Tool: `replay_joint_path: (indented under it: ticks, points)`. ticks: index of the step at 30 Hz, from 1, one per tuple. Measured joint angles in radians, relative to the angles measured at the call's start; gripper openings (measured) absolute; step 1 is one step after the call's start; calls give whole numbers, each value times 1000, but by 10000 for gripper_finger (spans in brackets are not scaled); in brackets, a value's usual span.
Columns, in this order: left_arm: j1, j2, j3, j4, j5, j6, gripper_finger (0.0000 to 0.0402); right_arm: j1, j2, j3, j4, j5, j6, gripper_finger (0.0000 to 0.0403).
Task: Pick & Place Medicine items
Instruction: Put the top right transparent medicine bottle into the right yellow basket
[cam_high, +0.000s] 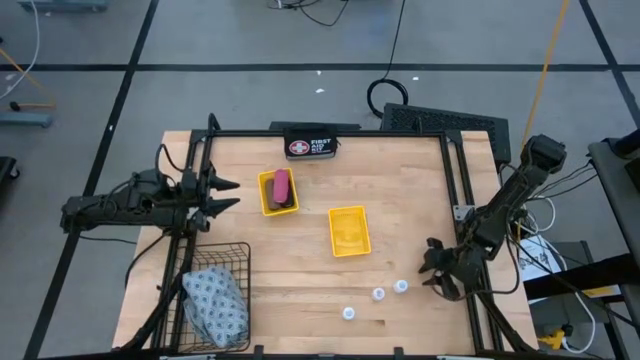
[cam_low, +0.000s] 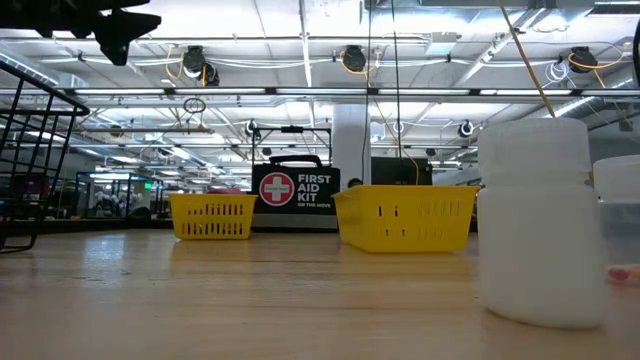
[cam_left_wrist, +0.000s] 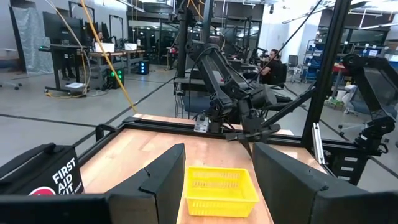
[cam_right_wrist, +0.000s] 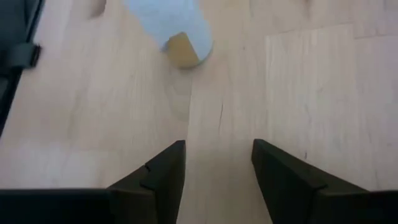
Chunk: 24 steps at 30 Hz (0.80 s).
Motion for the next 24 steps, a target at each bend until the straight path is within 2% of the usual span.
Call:
replay_joint_path:
  ticks: [4,8,12,15,20,24]
  points:
    - [0,0,0,0,0,-3,198,0,13,-66,167,91,-63,180]
    - [0,0,0,0,0,-2,198,-11,49,-158,408,144,-121,208]
    - [0,0,0,0,0,-2,198,-23,97,-188,473,144,-116,254]
    - [0,0,1,0,0,-2,198,-23,122,-165,514,138,-177,279]
    - [0,0,1,0,0,-2,198,-24,123,-47,402,101,-341,279]
    - [0,0,1,0,0,-1,198,-31,119,112,130,77,-402,262]
